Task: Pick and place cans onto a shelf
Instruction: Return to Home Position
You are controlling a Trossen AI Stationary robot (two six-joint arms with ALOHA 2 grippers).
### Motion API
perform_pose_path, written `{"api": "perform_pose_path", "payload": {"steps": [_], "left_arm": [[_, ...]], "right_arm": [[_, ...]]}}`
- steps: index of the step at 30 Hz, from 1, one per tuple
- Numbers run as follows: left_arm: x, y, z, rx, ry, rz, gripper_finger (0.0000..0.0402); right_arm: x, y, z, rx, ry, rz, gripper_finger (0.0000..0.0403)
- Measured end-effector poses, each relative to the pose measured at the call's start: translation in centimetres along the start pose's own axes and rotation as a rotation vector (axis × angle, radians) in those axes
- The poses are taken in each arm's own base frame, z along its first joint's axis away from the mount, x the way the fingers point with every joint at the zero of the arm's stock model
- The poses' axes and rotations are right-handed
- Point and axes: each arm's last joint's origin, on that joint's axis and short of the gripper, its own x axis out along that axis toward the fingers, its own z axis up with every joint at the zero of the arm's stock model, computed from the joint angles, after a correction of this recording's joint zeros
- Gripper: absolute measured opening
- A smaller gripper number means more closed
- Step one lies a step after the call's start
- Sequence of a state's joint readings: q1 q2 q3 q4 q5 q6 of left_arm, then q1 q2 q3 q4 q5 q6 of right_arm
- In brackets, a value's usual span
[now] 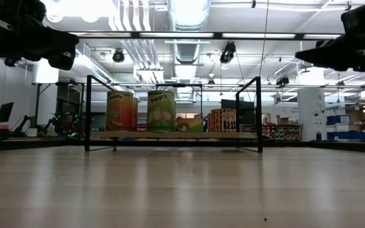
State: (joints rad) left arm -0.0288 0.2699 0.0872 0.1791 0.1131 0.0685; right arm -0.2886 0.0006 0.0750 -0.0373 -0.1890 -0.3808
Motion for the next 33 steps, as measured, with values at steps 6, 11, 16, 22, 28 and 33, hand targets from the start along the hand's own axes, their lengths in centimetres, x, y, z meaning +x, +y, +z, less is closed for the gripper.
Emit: {"api": "perform_pose_path", "payload": {"steps": [6, 11, 16, 22, 28, 33], "left_arm": [[0.0, 0.0, 0.0, 0.018, 0.000, 0.000, 0.0000], [0.0, 0.0, 0.0, 0.024, 0.003, 0.000, 0.0000], [0.0, 0.0, 0.0, 0.005, 0.003, 0.000, 0.0000], [0.0, 0.0, -0.1, -0.001, 0.013, -0.001, 0.0000], [0.0, 0.0, -0.1, -0.001, 0.011, -0.001, 0.0000], [0.0, 0.0, -0.1, -0.001, 0.011, -0.001, 0.0000]], "right_arm": [[0.4, 0.4, -1.3, 0.029, -0.009, -0.023, 0.0009], [0.4, 0.3, -1.3, 0.099, -0.002, -0.039, 0.0009], [0.4, 0.1, -1.7, 0.204, 0.052, -0.149, 0.0009], [0.3, -0.5, -1.9, 0.073, 0.154, -0.349, 0.0009], [0.4, -0.6, -1.9, 0.231, 0.135, -0.374, 0.0009], [0.4, -0.6, -1.9, 0.331, 0.114, -0.385, 0.0009]]}}
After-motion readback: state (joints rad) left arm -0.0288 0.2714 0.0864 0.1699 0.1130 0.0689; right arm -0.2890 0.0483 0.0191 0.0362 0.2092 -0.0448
